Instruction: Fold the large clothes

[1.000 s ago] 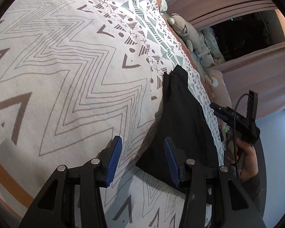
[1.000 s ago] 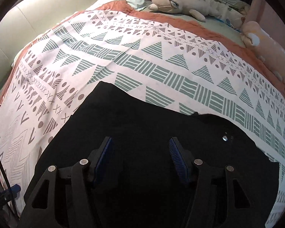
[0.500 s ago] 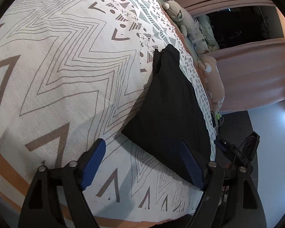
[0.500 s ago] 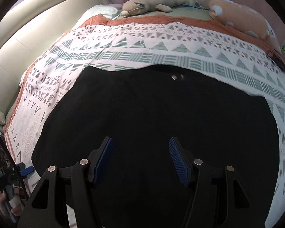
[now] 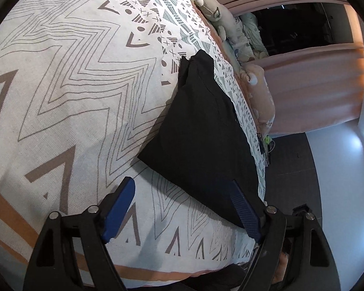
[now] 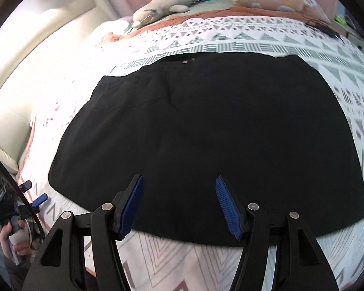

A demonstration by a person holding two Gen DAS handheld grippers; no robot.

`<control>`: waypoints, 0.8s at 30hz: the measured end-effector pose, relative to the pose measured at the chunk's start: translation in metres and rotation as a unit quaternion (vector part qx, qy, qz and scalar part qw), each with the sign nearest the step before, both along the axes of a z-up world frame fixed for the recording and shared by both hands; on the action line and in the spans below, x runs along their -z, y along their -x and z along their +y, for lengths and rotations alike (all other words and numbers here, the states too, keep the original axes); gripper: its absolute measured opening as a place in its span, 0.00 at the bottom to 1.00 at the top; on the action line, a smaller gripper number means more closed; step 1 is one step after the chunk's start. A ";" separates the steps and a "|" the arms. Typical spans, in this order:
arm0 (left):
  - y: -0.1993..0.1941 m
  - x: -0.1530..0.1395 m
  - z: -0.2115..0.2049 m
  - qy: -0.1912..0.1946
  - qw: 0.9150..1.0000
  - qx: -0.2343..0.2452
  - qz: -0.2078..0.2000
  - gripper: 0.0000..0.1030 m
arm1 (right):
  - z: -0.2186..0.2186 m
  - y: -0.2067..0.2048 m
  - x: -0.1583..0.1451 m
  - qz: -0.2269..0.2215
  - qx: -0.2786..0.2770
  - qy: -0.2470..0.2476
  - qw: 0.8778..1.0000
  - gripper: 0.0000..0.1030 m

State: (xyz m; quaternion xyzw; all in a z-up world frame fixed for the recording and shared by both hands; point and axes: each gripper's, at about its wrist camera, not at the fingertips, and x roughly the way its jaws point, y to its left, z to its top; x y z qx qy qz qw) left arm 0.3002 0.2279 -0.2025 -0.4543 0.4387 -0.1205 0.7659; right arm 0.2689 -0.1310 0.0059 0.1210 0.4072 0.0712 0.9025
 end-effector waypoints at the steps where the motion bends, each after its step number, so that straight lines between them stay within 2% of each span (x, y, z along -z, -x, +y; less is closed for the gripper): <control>1: -0.003 0.000 -0.001 0.000 1.000 0.000 0.003 0.79 | -0.003 0.006 0.002 -0.003 0.005 -0.006 1.000 0.58; 12: -0.036 0.017 -0.020 -0.021 0.999 0.004 0.039 0.77 | -0.025 0.032 0.032 -0.007 0.027 -0.072 0.997 0.58; 16: -0.047 0.020 -0.025 -0.017 0.999 0.003 0.030 0.77 | -0.030 0.034 0.038 -0.009 0.027 -0.076 0.997 0.58; 18: -0.049 0.014 -0.029 -0.013 1.000 0.008 0.013 0.75 | -0.032 0.035 0.040 -0.010 0.026 -0.078 0.997 0.58; 22: -0.038 -0.018 -0.034 0.002 0.996 0.020 -0.092 0.74 | -0.036 0.036 0.044 -0.010 0.027 -0.084 0.996 0.58; 24: -0.038 -0.025 -0.039 -0.010 0.994 0.029 -0.106 0.74 | -0.037 0.037 0.045 -0.012 0.027 -0.086 0.996 0.58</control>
